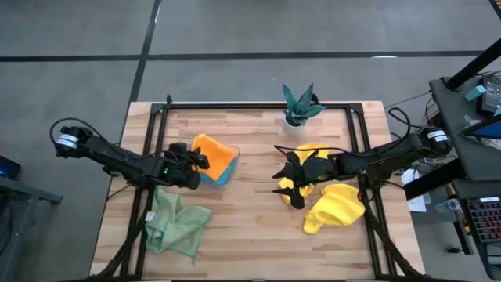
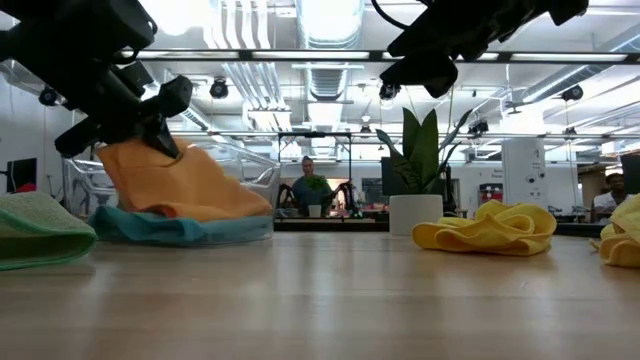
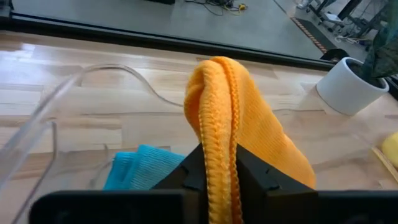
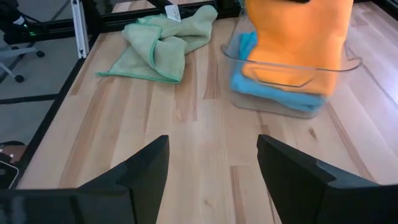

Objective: Fold microfiber towels
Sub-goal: Put the orange microfiber cloth into the transparent bin

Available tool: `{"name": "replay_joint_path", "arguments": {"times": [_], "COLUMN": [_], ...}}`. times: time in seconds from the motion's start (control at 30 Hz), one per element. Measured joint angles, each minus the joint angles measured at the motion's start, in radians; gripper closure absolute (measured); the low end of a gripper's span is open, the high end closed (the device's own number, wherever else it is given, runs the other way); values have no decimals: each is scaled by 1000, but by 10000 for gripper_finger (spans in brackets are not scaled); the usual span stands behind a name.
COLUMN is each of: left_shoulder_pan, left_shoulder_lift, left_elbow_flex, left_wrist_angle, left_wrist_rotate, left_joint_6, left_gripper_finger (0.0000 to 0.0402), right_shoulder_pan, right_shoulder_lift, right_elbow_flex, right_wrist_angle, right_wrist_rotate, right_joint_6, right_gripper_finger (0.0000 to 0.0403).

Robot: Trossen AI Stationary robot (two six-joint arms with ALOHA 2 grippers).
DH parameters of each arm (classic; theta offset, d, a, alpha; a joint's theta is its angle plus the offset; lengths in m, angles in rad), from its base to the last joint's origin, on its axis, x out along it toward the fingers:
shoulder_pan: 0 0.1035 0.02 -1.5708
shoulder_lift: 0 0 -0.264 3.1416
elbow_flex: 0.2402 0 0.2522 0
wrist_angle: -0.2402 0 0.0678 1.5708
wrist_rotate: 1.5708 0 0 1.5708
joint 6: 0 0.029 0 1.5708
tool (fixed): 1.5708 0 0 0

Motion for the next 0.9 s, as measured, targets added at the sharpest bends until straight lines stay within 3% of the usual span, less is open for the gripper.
{"name": "replay_joint_path", "arguments": {"times": [0.3, 0.7, 0.9], "left_shoulder_pan": [6, 7, 7], "left_shoulder_lift": [-4, -15, -16], "left_elbow_flex": [0, 31, 67], "left_wrist_angle": [-32, -36, -35], "left_wrist_rotate": [12, 14, 1], "left_joint_6": [36, 69, 181], "left_gripper_finger": [296, 250, 212], "right_shoulder_pan": [0, 0, 0], "right_shoulder_lift": [0, 0, 0], "right_elbow_flex": [-23, -28, -29], "right_wrist_angle": [3, 3, 3], "right_wrist_rotate": [0, 0, 0], "right_joint_6": [19, 19, 19], "right_gripper_finger": [170, 170, 170]}}
